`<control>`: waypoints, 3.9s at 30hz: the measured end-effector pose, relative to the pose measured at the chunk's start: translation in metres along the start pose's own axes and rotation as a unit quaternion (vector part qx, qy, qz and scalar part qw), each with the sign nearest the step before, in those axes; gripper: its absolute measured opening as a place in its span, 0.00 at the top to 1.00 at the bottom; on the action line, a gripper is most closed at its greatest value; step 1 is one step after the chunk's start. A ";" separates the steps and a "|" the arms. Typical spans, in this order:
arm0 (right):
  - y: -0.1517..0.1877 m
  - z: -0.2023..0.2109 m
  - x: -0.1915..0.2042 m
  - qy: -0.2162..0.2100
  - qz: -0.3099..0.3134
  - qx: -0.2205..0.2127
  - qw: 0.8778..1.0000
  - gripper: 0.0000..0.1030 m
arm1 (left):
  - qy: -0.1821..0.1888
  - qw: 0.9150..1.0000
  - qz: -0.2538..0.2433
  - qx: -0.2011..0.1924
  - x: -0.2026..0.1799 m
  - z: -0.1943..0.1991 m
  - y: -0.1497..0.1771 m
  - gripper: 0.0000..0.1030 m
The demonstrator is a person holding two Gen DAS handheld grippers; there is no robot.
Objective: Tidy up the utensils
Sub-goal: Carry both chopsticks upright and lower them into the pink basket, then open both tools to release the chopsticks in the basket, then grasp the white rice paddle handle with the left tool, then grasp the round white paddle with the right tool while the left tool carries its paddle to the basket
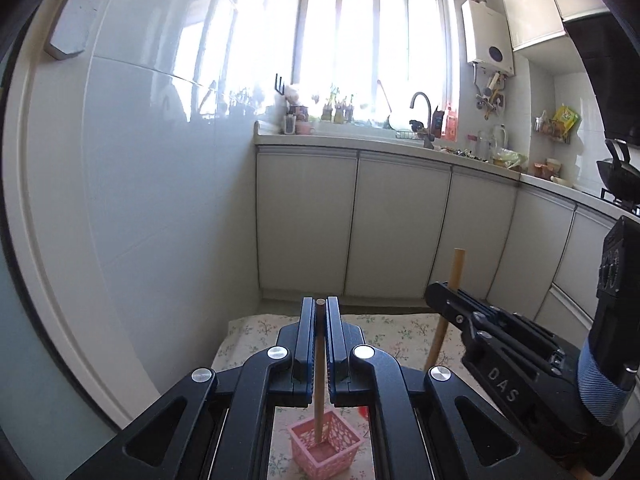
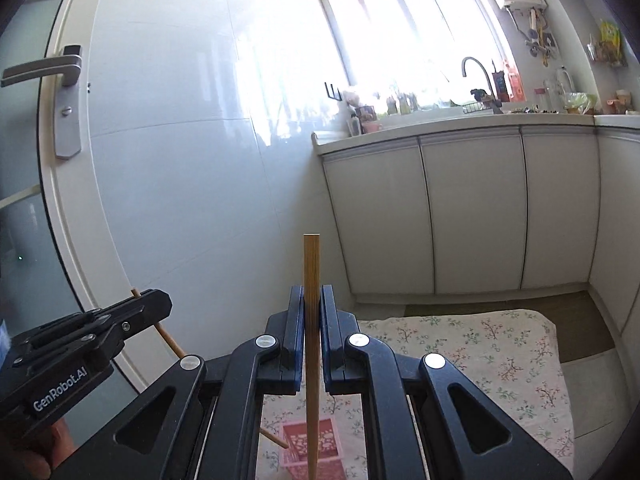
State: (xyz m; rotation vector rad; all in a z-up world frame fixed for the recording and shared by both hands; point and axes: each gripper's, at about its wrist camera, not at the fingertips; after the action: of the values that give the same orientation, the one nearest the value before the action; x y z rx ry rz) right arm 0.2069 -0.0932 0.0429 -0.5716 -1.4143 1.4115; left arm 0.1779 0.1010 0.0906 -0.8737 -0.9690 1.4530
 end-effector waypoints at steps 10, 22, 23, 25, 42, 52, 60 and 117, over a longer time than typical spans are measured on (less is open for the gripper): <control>0.051 -0.071 -0.018 0.001 -0.003 0.005 1.000 0.93 | 0.010 0.998 -0.024 0.059 -0.011 -0.074 0.043 0.96; 0.101 -0.097 -0.054 -0.006 -0.040 0.052 0.998 0.92 | 0.028 0.992 -0.024 0.121 -0.016 -0.105 0.071 0.95; 0.103 -0.094 -0.053 -0.009 -0.042 0.053 0.998 0.91 | 0.031 0.992 -0.023 0.122 -0.017 -0.104 0.071 0.94; 0.102 -0.093 -0.053 -0.014 -0.045 0.057 0.997 0.91 | 0.032 0.992 -0.018 0.122 -0.018 -0.104 0.068 0.89; 0.067 0.009 -0.066 0.007 -0.073 0.046 0.996 0.43 | 0.020 0.988 0.028 0.154 0.005 -0.077 0.082 0.36; 0.091 0.057 -0.088 0.049 -0.087 0.116 0.988 0.33 | -0.002 0.977 0.032 0.213 0.006 -0.057 0.126 0.21; 0.113 0.093 -0.115 0.120 -0.114 0.208 0.964 0.26 | -0.002 0.957 0.006 0.289 -0.025 -0.048 0.164 0.17; 0.221 0.087 -0.181 0.169 -0.323 0.382 0.849 0.27 | 0.071 0.941 -0.062 0.325 -0.110 -0.091 0.205 0.86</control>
State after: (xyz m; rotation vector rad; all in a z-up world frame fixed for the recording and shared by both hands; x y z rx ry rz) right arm 0.1287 -0.2454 -0.2016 0.1777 -0.5664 1.1065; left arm 0.1933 -0.0069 -0.1336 -0.4096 -0.3772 1.4454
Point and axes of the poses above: each gripper's, at about its wrist camera, not at the fingertips, and z roughly against the way its jaws point, x to its left, y to its underside, and after that the axes turned 12 degrees about -y, right-handed
